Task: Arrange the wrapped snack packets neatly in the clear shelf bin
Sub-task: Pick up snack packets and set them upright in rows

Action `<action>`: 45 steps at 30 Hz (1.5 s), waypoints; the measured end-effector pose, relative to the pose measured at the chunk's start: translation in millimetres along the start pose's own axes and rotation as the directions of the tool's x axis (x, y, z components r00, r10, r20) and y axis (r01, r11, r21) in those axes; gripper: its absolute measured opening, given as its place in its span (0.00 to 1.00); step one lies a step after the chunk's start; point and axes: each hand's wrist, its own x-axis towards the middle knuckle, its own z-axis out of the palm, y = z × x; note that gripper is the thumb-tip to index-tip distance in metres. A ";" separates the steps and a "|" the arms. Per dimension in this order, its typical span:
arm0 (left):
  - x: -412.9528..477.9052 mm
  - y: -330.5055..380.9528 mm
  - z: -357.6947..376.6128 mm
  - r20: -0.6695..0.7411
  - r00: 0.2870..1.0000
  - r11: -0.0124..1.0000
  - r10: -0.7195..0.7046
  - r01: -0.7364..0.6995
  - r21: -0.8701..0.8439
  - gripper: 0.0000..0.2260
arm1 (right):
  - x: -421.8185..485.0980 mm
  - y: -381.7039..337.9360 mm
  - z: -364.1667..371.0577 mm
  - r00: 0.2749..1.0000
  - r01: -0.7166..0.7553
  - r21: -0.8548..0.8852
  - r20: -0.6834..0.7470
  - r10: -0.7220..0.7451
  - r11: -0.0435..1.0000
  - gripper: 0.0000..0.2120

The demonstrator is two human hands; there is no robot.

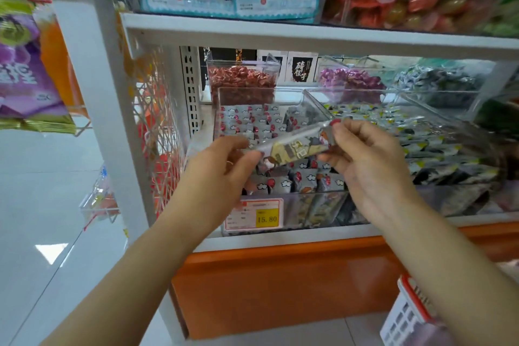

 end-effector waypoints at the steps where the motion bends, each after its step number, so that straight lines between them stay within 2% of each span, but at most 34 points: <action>1: -0.1 1.0 2.0 0.029 0.999 0.998 -0.029 0.031 -0.061 0.11 | -2.3 1.7 -1.3 0.999 -0.046 0.053 -0.004 0.046 0.998 0.07; 4: 1.5 2.2 4.5 0.075 0.989 0.957 -0.129 0.144 -0.252 0.08 | -4.8 4.1 -6.0 0.987 -0.158 0.161 -0.012 0.162 0.974 0.07; 7: 2.7 1.2 5.4 0.096 0.971 0.859 -0.219 0.239 -0.452 0.08 | -4.9 1.7 -14.9 0.967 -0.256 0.195 0.053 0.250 0.947 0.02; 9: 3.4 1.4 5.5 0.125 0.958 0.788 -0.257 0.283 -0.547 0.09 | -6.5 0.3 -20.2 0.949 -0.312 0.184 0.104 0.297 0.932 0.07; 13: 5.4 1.4 6.0 0.120 0.940 0.691 -0.318 0.316 -0.649 0.09 | -7.5 0.5 -24.9 0.936 -0.346 0.239 0.151 0.318 0.907 0.11; 16: 4.2 2.2 8.6 0.059 0.948 0.748 -0.312 0.283 -0.600 0.09 | -7.1 0.3 -25.5 0.933 -0.356 0.275 0.156 0.324 0.893 0.15; 19: 3.3 4.2 10.1 0.035 0.955 0.777 -0.294 0.260 -0.573 0.09 | -7.5 -1.5 -24.7 0.931 -0.363 0.308 0.139 0.336 0.879 0.12; 23: 2.7 5.0 10.3 0.044 0.972 0.847 -0.229 0.221 -0.484 0.11 | -7.3 -0.2 -22.3 0.933 -0.349 0.362 0.049 0.357 0.864 0.09; 25: 2.0 6.0 10.1 0.079 0.979 0.869 -0.188 0.204 -0.452 0.10 | -7.0 1.1 -21.7 0.938 -0.315 0.385 -0.012 0.346 0.868 0.08; 29: 2.1 8.6 7.5 0.193 0.969 0.838 -0.155 0.232 -0.493 0.03 | -6.1 1.0 -22.6 0.942 -0.265 0.405 -0.084 0.324 0.875 0.06; 37: 2.0 7.6 5.1 0.200 0.972 0.836 -0.126 0.212 -0.506 0.04 | -6.8 2.5 -21.9 0.956 -0.229 0.416 -0.075 0.284 0.880 0.07; 42: 2.4 4.5 5.9 0.133 0.978 0.861 -0.161 0.205 -0.466 0.01 | -7.4 3.6 -19.0 0.969 -0.216 0.376 -0.028 0.244 0.901 0.09; 45: 2.2 3.0 6.2 0.112 0.979 0.876 -0.168 0.201 -0.438 0.06 | -7.8 5.0 -18.7 0.977 -0.202 0.336 -0.001 0.214 0.920 0.09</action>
